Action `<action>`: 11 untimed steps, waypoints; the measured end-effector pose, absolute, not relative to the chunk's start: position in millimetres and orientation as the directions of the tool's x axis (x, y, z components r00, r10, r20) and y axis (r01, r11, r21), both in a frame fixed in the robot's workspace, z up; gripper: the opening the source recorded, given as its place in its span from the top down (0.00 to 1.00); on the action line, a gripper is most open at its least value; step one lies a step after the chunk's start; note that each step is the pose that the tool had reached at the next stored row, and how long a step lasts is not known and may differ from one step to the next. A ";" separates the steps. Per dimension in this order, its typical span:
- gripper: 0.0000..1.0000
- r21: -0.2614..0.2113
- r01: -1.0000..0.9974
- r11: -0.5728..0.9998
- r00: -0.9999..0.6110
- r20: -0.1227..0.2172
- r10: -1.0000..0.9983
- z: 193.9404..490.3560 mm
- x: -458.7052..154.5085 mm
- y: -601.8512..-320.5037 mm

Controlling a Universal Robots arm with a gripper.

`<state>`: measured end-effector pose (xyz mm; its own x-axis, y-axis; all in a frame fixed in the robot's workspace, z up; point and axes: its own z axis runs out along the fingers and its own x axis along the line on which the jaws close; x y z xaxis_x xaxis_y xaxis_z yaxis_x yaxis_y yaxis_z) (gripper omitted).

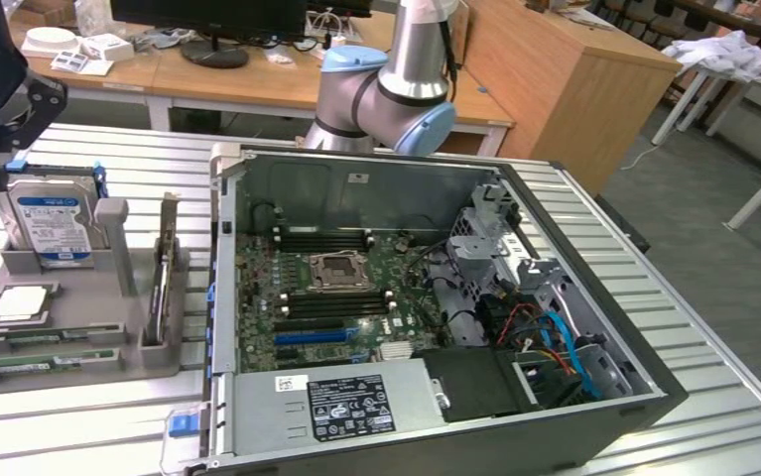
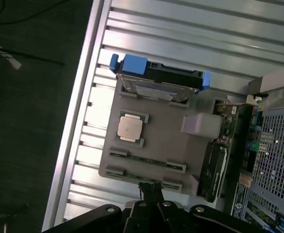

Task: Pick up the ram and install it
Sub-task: 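Pick up the ram and move it above insertion slot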

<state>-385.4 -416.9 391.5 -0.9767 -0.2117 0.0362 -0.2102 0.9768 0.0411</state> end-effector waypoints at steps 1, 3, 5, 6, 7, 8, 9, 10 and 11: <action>0.89 0.041 -0.225 0.973 -0.973 0.036 -0.227 391.5 -385.4 -416.9; 0.89 0.041 -0.256 0.966 -0.966 0.036 -0.258 391.5 -385.4 -416.8; 0.89 0.041 -0.288 0.957 -0.956 0.036 -0.290 391.4 -385.4 -416.9; 0.89 0.041 -0.305 0.952 -0.951 0.036 -0.306 391.4 -385.4 -416.9; 0.89 0.041 -0.321 0.946 -0.946 0.036 -0.322 391.3 -385.4 -416.9; 0.89 0.041 -0.337 0.941 -0.940 0.036 -0.339 391.3 -385.4 -416.9; 0.89 0.041 -0.354 0.935 -0.934 0.036 -0.355 391.3 -385.4 -416.9; 0.89 0.041 -0.370 0.928 -0.928 0.036 -0.371 391.2 -385.4 -416.8; 0.89 0.041 -0.386 0.922 -0.921 0.036 -0.387 391.1 -385.4 -416.9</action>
